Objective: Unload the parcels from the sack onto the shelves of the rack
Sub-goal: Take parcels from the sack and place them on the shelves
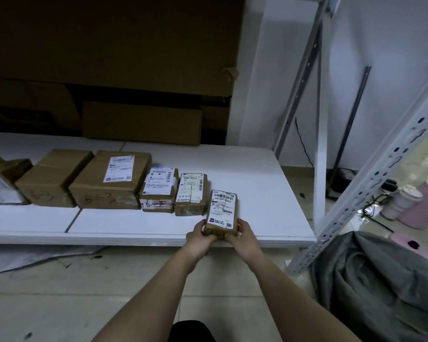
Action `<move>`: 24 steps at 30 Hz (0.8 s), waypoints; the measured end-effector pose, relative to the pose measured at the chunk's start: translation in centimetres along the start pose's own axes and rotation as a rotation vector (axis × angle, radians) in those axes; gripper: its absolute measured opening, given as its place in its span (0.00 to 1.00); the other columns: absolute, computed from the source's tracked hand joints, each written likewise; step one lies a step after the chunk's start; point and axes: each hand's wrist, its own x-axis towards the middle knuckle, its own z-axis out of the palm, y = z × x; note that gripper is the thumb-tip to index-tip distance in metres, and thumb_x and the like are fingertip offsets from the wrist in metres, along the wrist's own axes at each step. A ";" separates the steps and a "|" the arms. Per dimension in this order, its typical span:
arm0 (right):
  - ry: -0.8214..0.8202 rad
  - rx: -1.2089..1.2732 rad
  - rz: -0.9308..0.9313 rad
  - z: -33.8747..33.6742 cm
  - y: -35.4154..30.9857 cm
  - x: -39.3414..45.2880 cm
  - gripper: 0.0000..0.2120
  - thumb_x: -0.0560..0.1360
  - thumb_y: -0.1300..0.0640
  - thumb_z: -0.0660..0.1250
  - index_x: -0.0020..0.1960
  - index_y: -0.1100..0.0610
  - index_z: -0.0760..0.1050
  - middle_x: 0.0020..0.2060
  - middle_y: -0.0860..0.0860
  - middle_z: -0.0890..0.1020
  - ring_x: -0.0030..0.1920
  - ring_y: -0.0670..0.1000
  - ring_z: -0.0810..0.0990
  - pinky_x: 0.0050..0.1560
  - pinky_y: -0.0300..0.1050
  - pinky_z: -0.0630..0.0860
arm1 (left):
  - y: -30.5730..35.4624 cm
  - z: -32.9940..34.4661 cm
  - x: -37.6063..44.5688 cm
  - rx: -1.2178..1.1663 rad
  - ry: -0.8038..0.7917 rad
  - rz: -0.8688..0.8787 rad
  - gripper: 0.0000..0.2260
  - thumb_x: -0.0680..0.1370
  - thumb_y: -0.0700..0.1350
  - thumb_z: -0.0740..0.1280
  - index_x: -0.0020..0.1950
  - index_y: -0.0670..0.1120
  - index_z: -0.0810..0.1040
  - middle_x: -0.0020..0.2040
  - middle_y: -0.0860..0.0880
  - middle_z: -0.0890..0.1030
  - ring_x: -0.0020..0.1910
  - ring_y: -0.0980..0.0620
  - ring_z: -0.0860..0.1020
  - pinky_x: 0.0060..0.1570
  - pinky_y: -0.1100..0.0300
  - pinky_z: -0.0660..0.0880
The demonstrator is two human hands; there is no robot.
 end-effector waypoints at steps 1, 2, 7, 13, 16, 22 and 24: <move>0.013 -0.026 -0.001 0.1 0.0 0.2 0.24 0.75 0.69 0.65 0.69 0.61 0.65 0.59 0.54 0.78 0.55 0.49 0.76 0.56 0.42 0.72 | 0.0 -0.1 0.1 0.000 0.008 -0.009 0.26 0.76 0.42 0.66 0.72 0.55 0.64 0.64 0.45 0.73 0.55 0.48 0.75 0.39 0.62 0.74; 0.025 -0.055 0.000 0.2 0.1 0.5 0.22 0.76 0.67 0.65 0.68 0.60 0.67 0.59 0.53 0.78 0.55 0.50 0.76 0.55 0.41 0.72 | -0.1 -0.1 0.2 0.002 0.014 -0.012 0.27 0.76 0.43 0.66 0.73 0.55 0.63 0.65 0.45 0.72 0.56 0.48 0.75 0.40 0.61 0.74; 0.115 -0.125 -0.002 0.5 0.0 1.6 0.19 0.78 0.63 0.64 0.68 0.61 0.68 0.59 0.55 0.79 0.59 0.54 0.77 0.53 0.38 0.68 | 0.3 -0.2 0.4 -0.035 0.024 -0.035 0.30 0.78 0.44 0.65 0.76 0.45 0.55 0.69 0.44 0.69 0.58 0.48 0.72 0.50 0.56 0.71; 0.168 -0.024 0.044 1.1 -0.7 2.7 0.22 0.79 0.61 0.64 0.70 0.64 0.64 0.60 0.58 0.78 0.59 0.56 0.77 0.55 0.40 0.71 | 1.0 0.1 0.2 -0.046 0.010 -0.002 0.21 0.80 0.42 0.61 0.72 0.44 0.60 0.58 0.49 0.72 0.54 0.50 0.71 0.53 0.55 0.70; 0.171 0.053 0.088 1.6 -0.9 3.2 0.23 0.78 0.62 0.64 0.71 0.63 0.62 0.62 0.59 0.76 0.59 0.56 0.76 0.62 0.53 0.74 | 1.2 0.1 0.3 -0.046 0.012 0.022 0.12 0.80 0.40 0.60 0.62 0.48 0.69 0.47 0.52 0.74 0.47 0.52 0.72 0.44 0.58 0.70; 0.150 0.130 0.102 2.0 -1.3 3.4 0.25 0.77 0.67 0.60 0.72 0.60 0.58 0.64 0.57 0.75 0.62 0.57 0.75 0.65 0.59 0.72 | 1.8 0.2 0.4 0.041 -0.063 0.054 0.16 0.78 0.39 0.58 0.65 0.50 0.73 0.47 0.48 0.75 0.46 0.50 0.71 0.43 0.58 0.69; 0.150 0.165 0.100 1.9 -1.6 3.1 0.25 0.77 0.67 0.59 0.72 0.60 0.57 0.63 0.56 0.75 0.61 0.56 0.74 0.66 0.58 0.71 | 1.9 0.3 0.3 0.055 -0.070 0.042 0.16 0.79 0.40 0.58 0.66 0.50 0.71 0.48 0.49 0.74 0.48 0.51 0.71 0.45 0.58 0.69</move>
